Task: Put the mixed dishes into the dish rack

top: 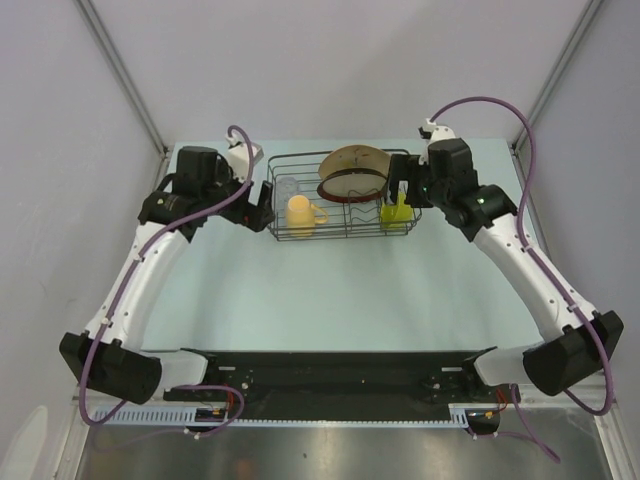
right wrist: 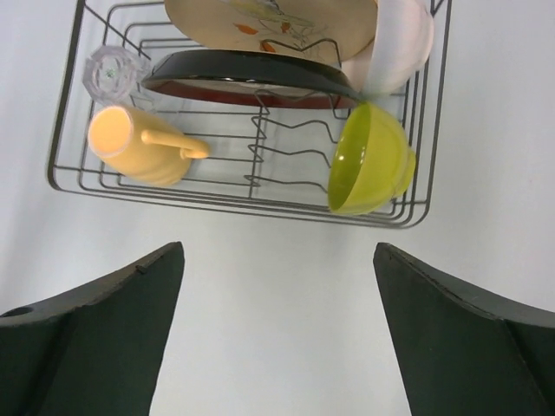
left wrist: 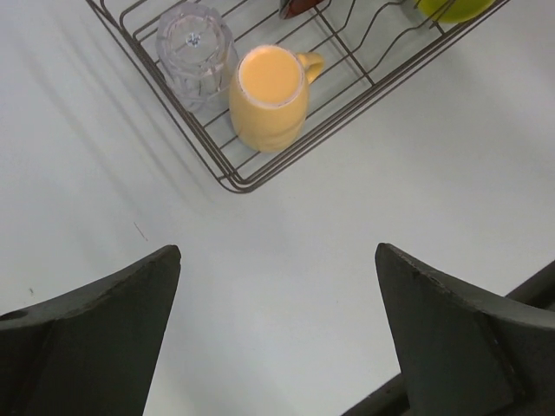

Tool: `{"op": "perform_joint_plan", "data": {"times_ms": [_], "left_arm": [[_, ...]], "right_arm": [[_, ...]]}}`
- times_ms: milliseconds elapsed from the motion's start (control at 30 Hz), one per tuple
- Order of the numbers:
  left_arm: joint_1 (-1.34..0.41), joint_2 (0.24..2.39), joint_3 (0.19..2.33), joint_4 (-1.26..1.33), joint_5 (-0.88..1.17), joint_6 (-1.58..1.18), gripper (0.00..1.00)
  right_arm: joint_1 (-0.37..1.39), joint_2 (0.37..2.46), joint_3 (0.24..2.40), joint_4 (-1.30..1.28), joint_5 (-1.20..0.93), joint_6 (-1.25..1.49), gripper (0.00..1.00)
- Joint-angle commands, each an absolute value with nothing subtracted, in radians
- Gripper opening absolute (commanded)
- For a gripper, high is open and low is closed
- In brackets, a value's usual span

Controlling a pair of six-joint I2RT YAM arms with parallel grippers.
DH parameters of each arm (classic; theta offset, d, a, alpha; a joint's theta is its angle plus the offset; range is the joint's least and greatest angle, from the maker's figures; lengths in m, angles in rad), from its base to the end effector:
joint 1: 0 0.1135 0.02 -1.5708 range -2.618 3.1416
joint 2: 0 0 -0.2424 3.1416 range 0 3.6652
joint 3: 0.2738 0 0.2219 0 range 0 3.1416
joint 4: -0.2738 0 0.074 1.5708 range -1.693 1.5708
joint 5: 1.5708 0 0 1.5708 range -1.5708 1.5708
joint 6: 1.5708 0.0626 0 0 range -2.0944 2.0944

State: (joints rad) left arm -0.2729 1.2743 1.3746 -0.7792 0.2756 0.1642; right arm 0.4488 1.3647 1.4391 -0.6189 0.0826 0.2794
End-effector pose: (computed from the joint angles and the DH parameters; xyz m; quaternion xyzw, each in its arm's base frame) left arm 0.2460 -0.0865 0.3421 0.2516 0.8595 -0.1470 0.4199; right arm 0.2686 0.1236 0.3558 -0.0534 0.8691 0.1411 0.4712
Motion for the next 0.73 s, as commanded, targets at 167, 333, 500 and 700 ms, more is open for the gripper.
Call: {"op": "perform_joint_plan", "data": {"times_ms": [167, 333, 500, 700], "left_arm": [[-0.204, 1.223, 1.405, -0.887, 0.371, 0.14, 0.5], [-0.206, 1.189, 1.381, -0.893, 0.319, 0.167, 0.99], [-0.206, 1.175, 1.367, -0.904, 0.321, 0.178, 1.0], [-0.204, 1.132, 1.35, -0.856, 0.333, 0.166, 1.0]], "right_arm": [[0.396, 1.235, 1.382, -0.669, 0.076, 0.373, 1.0], [0.416, 1.204, 1.364, -0.687, 0.107, 0.365, 1.0], [0.431, 1.203, 1.348, -0.641, 0.097, 0.37, 1.0], [0.437, 1.204, 1.348, -0.637, 0.086, 0.368, 1.0]]}}
